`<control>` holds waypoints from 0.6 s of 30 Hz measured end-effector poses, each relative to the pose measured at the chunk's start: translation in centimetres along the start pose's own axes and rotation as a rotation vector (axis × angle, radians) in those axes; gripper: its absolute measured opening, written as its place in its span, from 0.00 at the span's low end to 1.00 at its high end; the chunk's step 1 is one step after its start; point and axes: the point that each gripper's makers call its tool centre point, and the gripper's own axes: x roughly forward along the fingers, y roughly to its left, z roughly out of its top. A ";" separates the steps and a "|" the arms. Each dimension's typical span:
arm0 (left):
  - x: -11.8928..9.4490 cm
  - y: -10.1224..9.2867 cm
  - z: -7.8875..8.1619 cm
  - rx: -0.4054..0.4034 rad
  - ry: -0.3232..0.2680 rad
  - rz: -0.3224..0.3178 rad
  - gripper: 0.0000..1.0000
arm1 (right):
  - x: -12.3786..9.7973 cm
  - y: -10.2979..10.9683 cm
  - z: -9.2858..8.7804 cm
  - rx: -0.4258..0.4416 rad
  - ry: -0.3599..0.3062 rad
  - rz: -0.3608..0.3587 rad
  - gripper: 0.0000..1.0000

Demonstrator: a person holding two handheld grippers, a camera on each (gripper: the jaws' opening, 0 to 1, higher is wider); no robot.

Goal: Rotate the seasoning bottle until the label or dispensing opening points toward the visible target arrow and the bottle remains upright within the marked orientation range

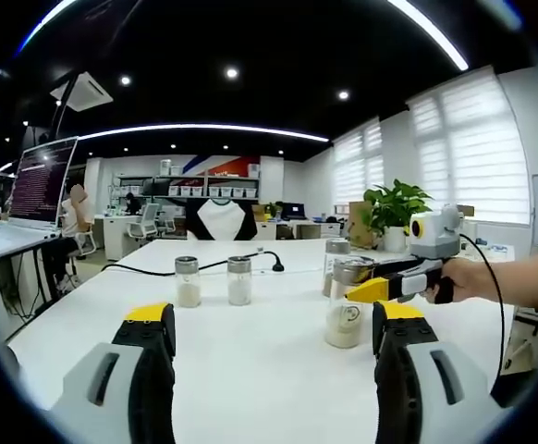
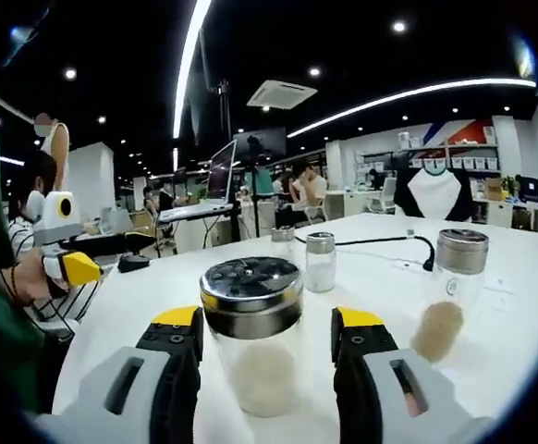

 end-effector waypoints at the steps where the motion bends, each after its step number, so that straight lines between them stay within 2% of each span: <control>1: 0.0 0.0 0.0 -0.002 -0.001 0.001 0.93 | -0.1 0.0 0.1 0.005 -0.013 -0.020 0.56; 3: 0.1 0.0 0.0 -0.002 -0.001 0.000 0.93 | -0.3 0.2 0.4 0.017 -0.041 -0.048 0.57; 7: 0.1 0.1 -0.1 -0.004 0.000 0.001 0.93 | -0.6 -0.1 0.8 0.038 -0.081 -0.150 0.58; 10: 0.1 0.2 -0.2 -0.005 0.003 0.004 0.93 | -0.5 0.7 1.8 0.052 -0.147 -0.157 0.61; 12: 0.1 0.3 -0.2 -0.008 0.004 0.004 0.92 | -0.5 0.3 2.2 0.043 -0.157 -0.243 0.62; 13: 0.1 0.3 -0.3 -0.007 0.005 0.004 0.92 | -0.5 0.2 2.4 0.044 -0.163 -0.256 0.62; 14: 0.0 0.3 -0.3 -0.006 0.003 0.006 0.92 | -0.6 0.0 2.7 0.071 -0.187 -0.296 0.62; 17: 0.0 0.3 -0.3 -0.007 0.004 0.003 0.92 | -0.4 -0.4 2.5 0.063 -0.163 -0.367 0.62; 18: 0.0 0.3 -0.3 -0.008 0.004 0.003 0.92 | -0.2 -0.2 2.5 0.055 -0.157 -0.370 0.62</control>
